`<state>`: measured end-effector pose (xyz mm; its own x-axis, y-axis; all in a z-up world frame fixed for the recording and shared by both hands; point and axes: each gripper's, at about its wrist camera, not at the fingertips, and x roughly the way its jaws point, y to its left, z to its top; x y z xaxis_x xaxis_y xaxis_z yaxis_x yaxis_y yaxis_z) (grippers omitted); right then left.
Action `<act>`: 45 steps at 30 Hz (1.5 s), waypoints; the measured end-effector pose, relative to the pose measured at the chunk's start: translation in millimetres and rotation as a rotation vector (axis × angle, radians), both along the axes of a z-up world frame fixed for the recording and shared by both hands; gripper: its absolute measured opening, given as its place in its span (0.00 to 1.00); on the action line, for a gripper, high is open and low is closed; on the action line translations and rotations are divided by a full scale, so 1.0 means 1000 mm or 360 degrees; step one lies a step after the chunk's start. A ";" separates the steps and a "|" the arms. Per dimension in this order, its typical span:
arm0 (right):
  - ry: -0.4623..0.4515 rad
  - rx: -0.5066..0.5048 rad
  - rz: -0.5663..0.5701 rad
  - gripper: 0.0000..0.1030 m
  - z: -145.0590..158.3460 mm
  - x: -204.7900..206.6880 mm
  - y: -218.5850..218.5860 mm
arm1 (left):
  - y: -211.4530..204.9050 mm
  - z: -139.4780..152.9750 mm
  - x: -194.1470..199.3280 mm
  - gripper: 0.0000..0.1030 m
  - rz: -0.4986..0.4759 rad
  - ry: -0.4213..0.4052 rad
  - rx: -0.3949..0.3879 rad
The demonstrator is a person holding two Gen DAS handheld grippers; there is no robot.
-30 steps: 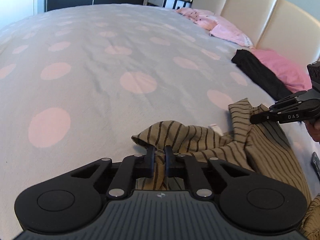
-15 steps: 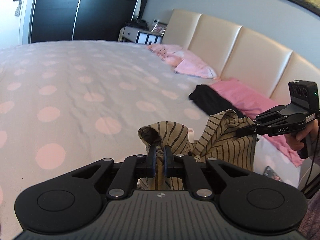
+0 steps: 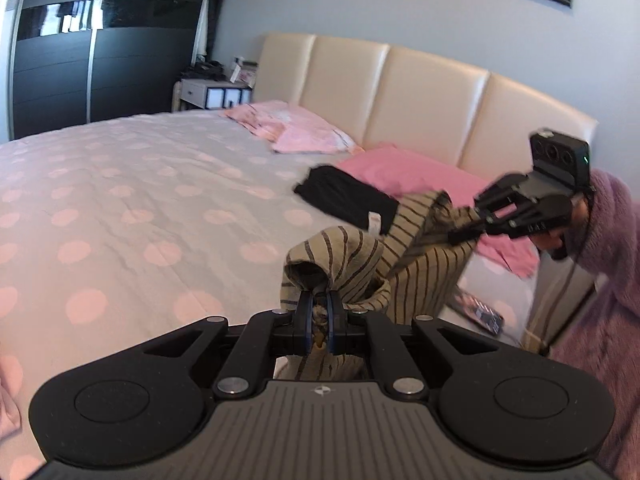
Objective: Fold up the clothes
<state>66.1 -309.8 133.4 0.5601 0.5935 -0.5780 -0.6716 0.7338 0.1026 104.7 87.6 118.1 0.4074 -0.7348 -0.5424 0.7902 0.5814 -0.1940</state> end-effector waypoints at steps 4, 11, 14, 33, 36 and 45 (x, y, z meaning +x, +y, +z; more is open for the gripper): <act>0.0022 -0.0046 0.0100 0.05 -0.017 -0.028 0.004 | 0.002 -0.025 -0.032 0.05 -0.0089 0.0063 0.0107; 0.0110 -0.0172 0.0213 0.05 -0.062 -0.070 0.013 | 0.008 -0.071 -0.071 0.05 -0.0184 0.0171 0.0242; 0.0162 -0.0209 0.0236 0.06 -0.080 -0.082 0.016 | 0.007 -0.088 -0.081 0.05 -0.0218 0.0213 0.0298; 0.0226 -0.0576 0.0406 0.28 -0.101 -0.128 0.035 | 0.008 -0.102 -0.115 0.32 -0.0316 0.0308 0.0634; 0.0195 -0.0596 0.0428 0.29 -0.092 -0.135 0.036 | 0.007 -0.091 -0.124 0.36 -0.0327 0.0255 0.0667; -0.0003 -0.0619 0.0523 0.30 -0.067 -0.147 0.071 | -0.029 -0.062 -0.157 0.37 -0.0434 -0.0151 0.0738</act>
<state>-81.3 -238.5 65.9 0.3811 0.4797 -0.7903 -0.8734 0.4672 -0.1376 -52.6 58.3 56.1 0.2984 -0.5133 -0.8047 0.9259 0.3603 0.1135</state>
